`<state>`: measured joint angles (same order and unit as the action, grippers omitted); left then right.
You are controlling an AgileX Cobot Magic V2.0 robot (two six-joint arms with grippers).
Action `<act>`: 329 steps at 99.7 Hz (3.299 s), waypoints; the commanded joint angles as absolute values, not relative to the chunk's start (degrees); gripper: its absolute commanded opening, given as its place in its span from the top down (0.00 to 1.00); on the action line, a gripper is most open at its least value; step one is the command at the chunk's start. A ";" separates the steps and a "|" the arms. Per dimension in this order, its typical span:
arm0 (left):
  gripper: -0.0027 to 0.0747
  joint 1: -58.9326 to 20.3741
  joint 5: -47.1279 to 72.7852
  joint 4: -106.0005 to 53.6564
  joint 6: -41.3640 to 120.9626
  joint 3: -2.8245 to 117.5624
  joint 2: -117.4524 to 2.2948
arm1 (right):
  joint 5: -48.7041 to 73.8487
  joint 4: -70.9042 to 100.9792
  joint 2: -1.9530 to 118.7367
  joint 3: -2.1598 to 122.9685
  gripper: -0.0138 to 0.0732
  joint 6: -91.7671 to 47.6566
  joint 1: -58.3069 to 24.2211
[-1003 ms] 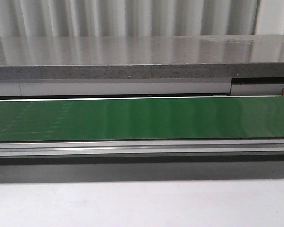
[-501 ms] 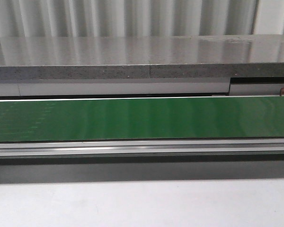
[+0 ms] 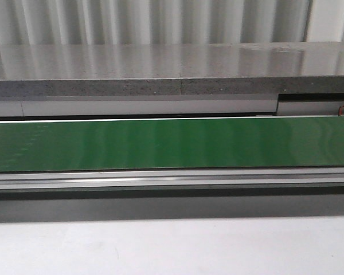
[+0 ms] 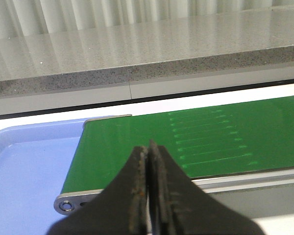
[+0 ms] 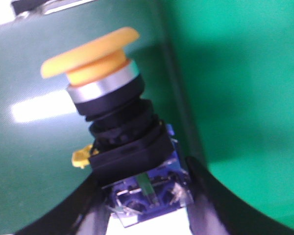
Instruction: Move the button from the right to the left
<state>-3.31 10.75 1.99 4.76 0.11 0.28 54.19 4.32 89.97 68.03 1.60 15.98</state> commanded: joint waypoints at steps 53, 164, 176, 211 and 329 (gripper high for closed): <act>0.99 -3.22 5.97 1.58 4.11 -1.25 2.26 | 50.74 5.03 92.90 68.51 0.21 1.43 14.33; 0.99 -3.22 5.97 1.58 4.11 -1.25 2.26 | 39.62 7.57 54.27 51.12 0.92 -8.75 -4.77; 0.99 -3.22 5.97 1.58 4.11 -1.25 2.26 | 37.65 7.57 47.15 46.46 0.92 -8.75 -4.77; 0.99 -3.22 5.97 1.58 4.11 -1.25 2.26 | 33.55 7.57 27.11 34.42 0.92 -8.75 -4.77; 0.99 -3.22 12.39 3.33 4.11 18.49 -12.93 | 32.91 7.62 12.55 26.15 0.92 -8.75 -4.77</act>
